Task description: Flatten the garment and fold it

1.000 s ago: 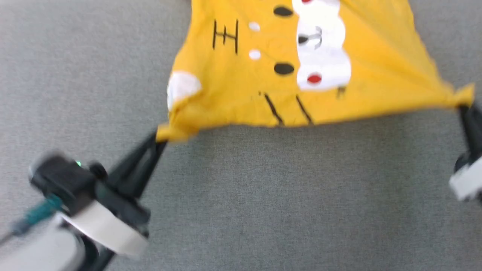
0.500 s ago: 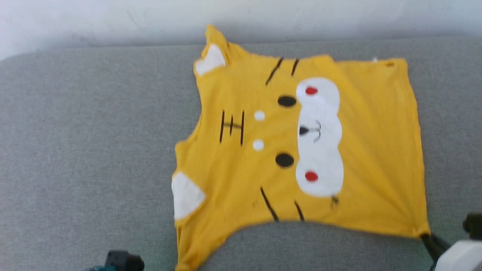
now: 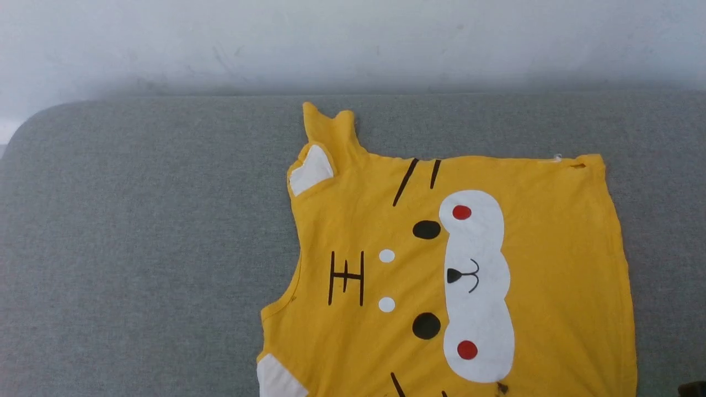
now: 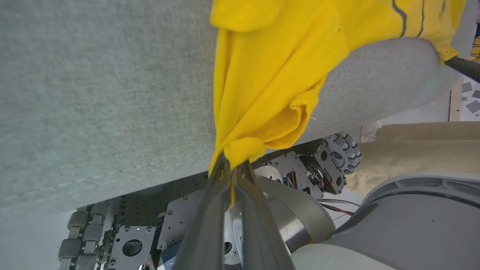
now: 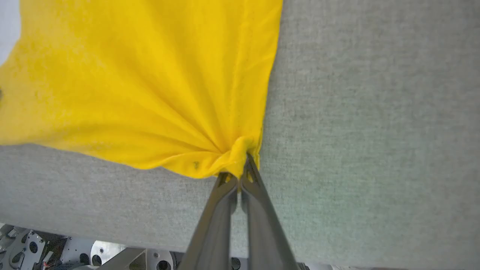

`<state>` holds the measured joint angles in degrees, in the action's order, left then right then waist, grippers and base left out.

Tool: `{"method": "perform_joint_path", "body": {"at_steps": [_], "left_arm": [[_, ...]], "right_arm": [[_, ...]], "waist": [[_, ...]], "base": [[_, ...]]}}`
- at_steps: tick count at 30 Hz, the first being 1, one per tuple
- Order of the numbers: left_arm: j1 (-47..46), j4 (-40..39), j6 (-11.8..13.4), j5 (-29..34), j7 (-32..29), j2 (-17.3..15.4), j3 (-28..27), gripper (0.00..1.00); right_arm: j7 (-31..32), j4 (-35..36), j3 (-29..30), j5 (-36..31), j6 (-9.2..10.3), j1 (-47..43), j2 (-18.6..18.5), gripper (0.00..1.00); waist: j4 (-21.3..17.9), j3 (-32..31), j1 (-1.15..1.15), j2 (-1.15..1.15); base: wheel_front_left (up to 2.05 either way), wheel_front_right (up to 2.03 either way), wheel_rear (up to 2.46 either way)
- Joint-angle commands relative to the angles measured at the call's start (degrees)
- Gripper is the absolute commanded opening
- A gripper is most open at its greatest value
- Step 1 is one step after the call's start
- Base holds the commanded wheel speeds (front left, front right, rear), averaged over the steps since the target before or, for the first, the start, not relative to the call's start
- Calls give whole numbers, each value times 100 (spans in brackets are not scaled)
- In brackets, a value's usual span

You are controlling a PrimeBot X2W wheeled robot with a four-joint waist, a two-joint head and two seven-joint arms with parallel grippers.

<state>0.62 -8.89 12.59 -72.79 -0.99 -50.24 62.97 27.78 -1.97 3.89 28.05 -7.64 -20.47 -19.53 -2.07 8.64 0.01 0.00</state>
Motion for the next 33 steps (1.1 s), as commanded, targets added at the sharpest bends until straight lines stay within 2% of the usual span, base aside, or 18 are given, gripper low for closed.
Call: {"method": "perform_joint_path", "body": {"at_steps": [1,5,10,14,18,24,28,33], "left_arm": [[86,34,-30,-79,-13,-15,11,0],[150,-19,-13,-143,51,-92,-40,0],[61,-184,25,-18,423,-184,-276,0],[-363,-330,117,387,716,-376,-578,0],[-1031,-511,279,927,968,-635,-993,0],[-2328,-718,364,1654,851,-954,-1555,0],[-3439,-763,145,1983,396,-1055,-1871,0],[-5199,-382,-162,2470,20,-839,-2360,0]], "right_arm": [[343,-328,-90,36,15,-416,93,0],[625,-234,-81,132,15,-544,142,0],[560,92,-38,136,15,-457,155,0],[465,546,-3,156,15,-100,-1,0],[514,1133,37,184,15,544,-318,0],[830,1895,-114,321,15,2139,-914,0],[1056,2130,-415,379,15,3646,-1261,0],[1036,1566,-829,316,15,5875,-1286,0]], "waist": [[38,-46,-1,0],[43,-109,-1,0],[19,-160,-1,0],[-20,-117,-1,0],[-76,-49,-1,0],[-154,150,-1,0],[-223,461,-1,0],[-350,1070,-1,0]], "base": [[0,0,0],[0,0,0],[0,0,0],[0,0,0],[0,0,0],[0,0,0],[0,0,0],[0,0,0]]}}
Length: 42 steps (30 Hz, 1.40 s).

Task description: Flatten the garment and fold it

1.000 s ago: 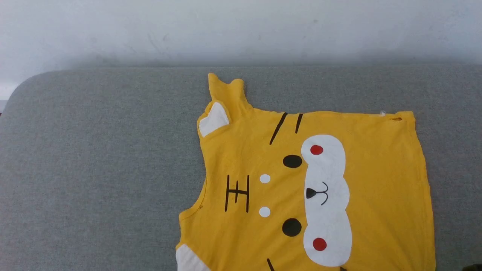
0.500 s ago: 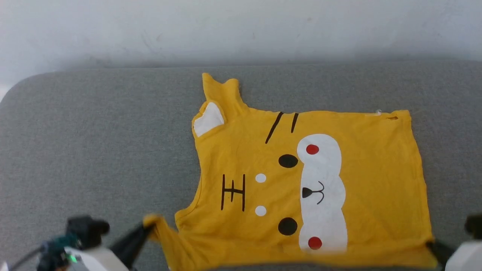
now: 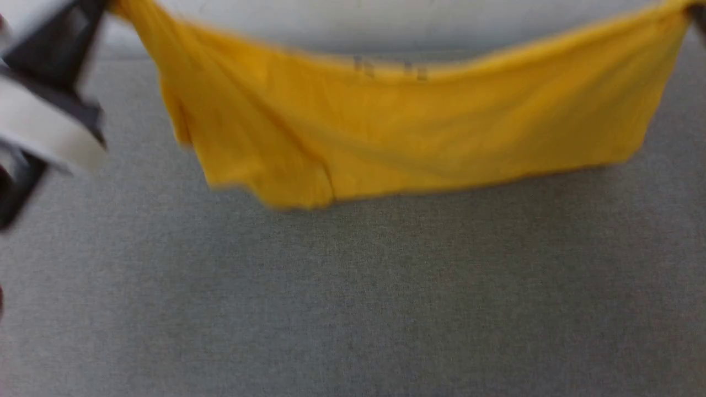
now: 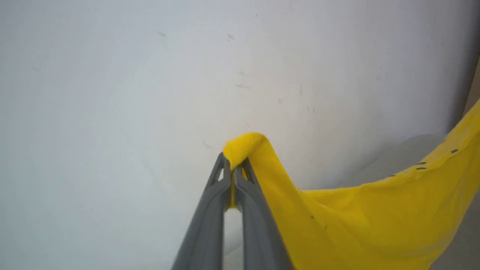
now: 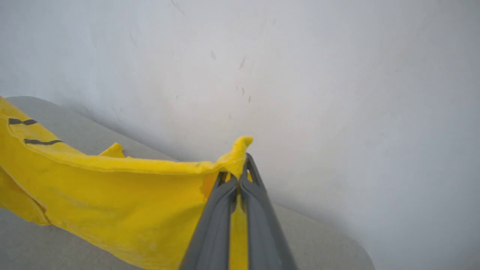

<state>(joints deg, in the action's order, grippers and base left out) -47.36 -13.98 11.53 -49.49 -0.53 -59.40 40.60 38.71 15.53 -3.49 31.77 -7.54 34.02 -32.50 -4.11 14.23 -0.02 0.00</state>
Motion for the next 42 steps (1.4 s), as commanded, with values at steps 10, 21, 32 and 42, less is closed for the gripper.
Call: {"method": "perform_joint_path", "body": {"at_steps": [10,21,32,42], "left_arm": [[-4083,1778,-671,1721,-171,824,-442,0],[-6205,3165,-1181,2524,331,1676,-262,0],[-5932,3671,-1711,2153,1101,1837,-74,0],[-4039,2747,-1880,1041,1477,1182,4,0]], "right_arm": [[-1035,-2309,-596,-913,5,3998,470,0],[-1999,-3835,-619,-1585,5,5651,824,0],[-2618,-4662,-854,-1506,5,5530,449,0],[-2873,-3685,-1405,-641,5,4059,-325,0]], "waist": [[-411,1762,2,0],[-567,2400,2,0],[-404,2987,2,0],[3,2425,2,0]], "base": [[0,0,0],[0,0,0],[0,0,0],[0,0,0]]}}
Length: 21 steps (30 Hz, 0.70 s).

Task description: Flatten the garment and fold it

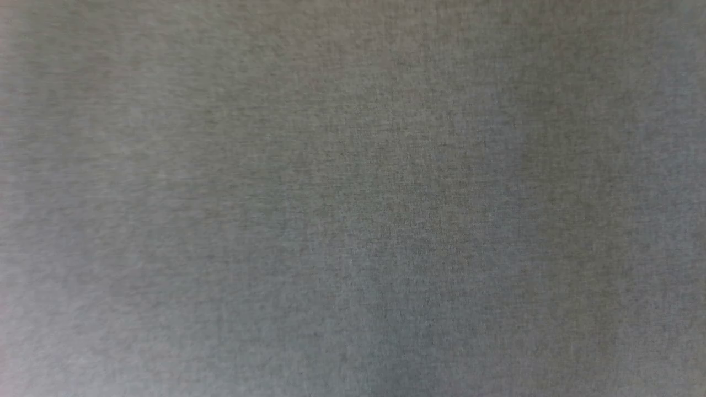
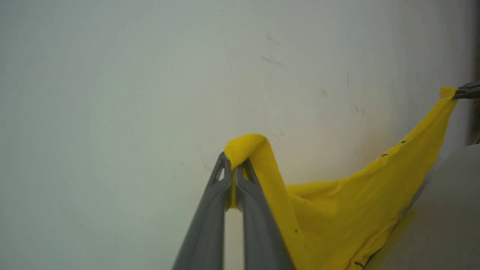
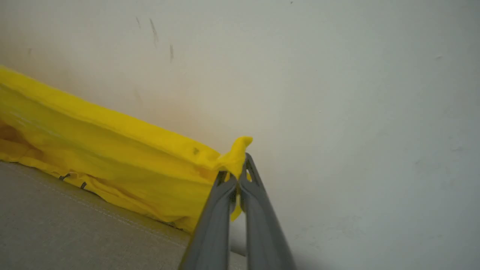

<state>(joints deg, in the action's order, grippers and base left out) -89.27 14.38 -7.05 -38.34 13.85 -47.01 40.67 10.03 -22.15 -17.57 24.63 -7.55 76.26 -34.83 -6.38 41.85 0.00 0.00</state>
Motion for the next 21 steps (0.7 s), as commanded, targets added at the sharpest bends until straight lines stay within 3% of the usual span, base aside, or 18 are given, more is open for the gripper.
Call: {"method": "perform_joint_path", "body": {"at_steps": [1,5,8,11,17,21], "left_arm": [[413,-276,-26,-171,52,-173,28,0],[1540,-1118,71,-445,83,-715,100,0],[2458,-1765,341,-692,100,-1112,56,0],[3343,-2444,773,-852,110,-1409,-42,0],[5261,-3672,1612,-842,113,-1476,131,0],[6387,-3865,2063,-790,114,-1355,612,0]], "right_arm": [[12,280,11,192,6,-435,-188,0],[133,1104,286,606,6,-1707,-462,0],[251,1699,736,773,6,-2840,-499,0],[372,2258,1304,788,6,-4056,-360,0],[575,3226,2233,555,6,-6233,427,0],[681,3521,2401,446,6,-7174,853,0]], "waist": [[260,-432,0,0],[341,-829,0,0],[367,-1136,0,0],[383,-1414,0,0],[343,-1891,0,0],[276,-2122,0,0]], "base": [[0,0,0],[0,0,0],[0,0,0],[0,0,0],[0,0,0],[0,0,0]]}}
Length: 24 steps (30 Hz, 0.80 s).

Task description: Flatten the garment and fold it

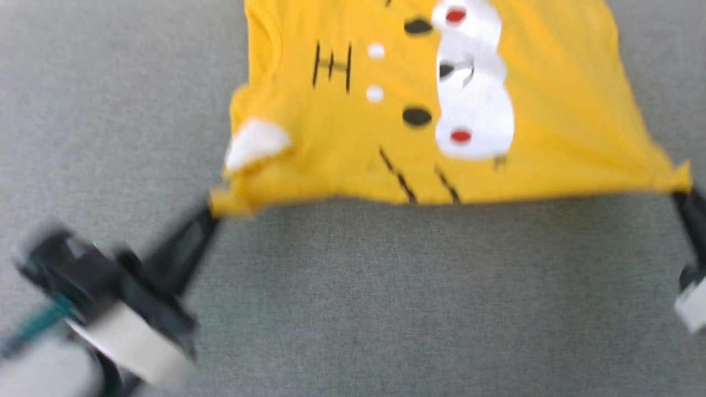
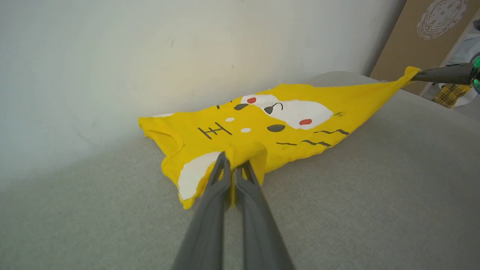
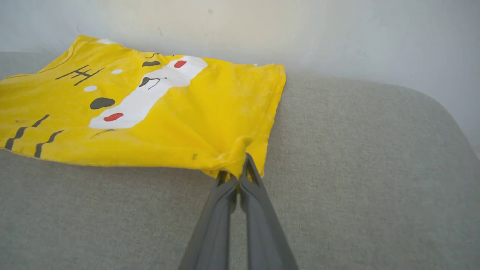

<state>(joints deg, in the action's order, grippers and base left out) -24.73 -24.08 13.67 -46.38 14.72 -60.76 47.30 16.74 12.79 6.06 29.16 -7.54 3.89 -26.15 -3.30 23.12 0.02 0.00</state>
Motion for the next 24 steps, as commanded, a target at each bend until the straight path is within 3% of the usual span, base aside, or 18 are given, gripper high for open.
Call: {"method": "perform_joint_path", "body": {"at_steps": [1,6,11,17,24], "left_arm": [[147,8,64,4,22,43,70,0],[903,275,193,-196,-374,178,707,0],[1355,625,56,-804,-1086,428,1201,0],[1729,1008,-27,-1523,-1694,519,1463,0],[2112,1107,9,-2184,-2299,412,1676,0]], "right_arm": [[20,43,23,-68,5,-112,14,0],[68,-103,-100,-128,5,-751,204,0],[120,-464,-300,-255,5,-1244,219,0],[315,-946,-588,-285,5,-1752,179,0],[887,-1251,-598,-9,5,-2101,148,0]], "waist": [[-43,-300,-2,0],[-51,-526,-2,0],[-4,-715,-2,0],[41,-881,-2,0],[45,-1015,-2,0]], "base": [[0,0,0],[0,0,0],[0,0,0],[0,0,0],[0,0,0]]}}
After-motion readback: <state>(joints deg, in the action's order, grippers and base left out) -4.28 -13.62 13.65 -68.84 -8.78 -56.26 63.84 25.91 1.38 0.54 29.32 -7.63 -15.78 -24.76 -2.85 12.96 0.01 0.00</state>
